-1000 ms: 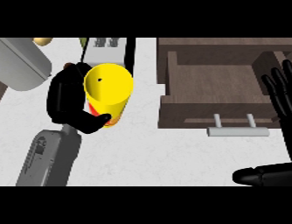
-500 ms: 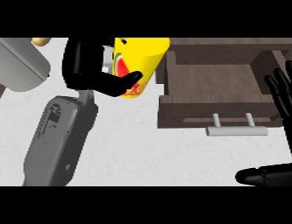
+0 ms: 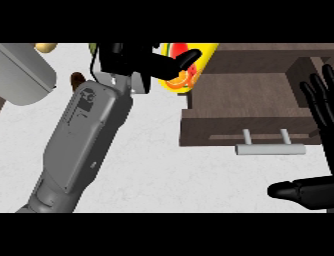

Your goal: Pick up the cup, place it into the drawer and close the drawer

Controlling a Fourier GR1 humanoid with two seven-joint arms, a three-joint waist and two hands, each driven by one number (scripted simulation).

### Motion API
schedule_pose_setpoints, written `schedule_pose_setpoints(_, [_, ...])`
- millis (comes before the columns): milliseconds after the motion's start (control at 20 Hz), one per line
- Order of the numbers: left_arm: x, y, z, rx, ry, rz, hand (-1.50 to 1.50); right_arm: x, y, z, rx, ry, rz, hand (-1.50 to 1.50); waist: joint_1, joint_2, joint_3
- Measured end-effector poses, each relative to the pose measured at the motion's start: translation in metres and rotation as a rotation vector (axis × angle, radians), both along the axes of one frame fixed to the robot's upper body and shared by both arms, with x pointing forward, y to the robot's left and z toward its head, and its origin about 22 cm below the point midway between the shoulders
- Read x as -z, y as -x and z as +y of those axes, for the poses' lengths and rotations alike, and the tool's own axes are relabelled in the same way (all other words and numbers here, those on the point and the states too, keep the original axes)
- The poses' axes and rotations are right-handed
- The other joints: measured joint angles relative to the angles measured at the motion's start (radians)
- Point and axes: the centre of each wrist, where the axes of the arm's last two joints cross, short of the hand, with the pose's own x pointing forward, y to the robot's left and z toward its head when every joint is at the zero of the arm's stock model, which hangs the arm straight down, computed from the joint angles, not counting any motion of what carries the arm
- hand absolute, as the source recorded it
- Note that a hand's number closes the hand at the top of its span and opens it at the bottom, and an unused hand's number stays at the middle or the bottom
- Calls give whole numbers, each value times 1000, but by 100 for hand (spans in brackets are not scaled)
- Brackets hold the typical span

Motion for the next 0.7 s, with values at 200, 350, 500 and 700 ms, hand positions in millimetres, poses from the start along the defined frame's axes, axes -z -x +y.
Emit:
schedule_pose_setpoints(200, [-2,-8,-19,-5,-36,31,150,-3,3,-3,-1,5,-5,-150,-5,0,0])
schedule_pose_setpoints(350, [2,-15,-33,-19,-47,51,150,-3,4,0,-7,5,-8,-150,-12,2,0])
schedule_pose_setpoints(500, [8,-20,-43,-26,-62,63,150,-3,3,-2,-13,2,-8,-150,-15,3,0])
schedule_pose_setpoints(700, [12,-27,-55,-39,-81,85,150,-3,8,-1,-16,3,-10,-150,-24,4,0])
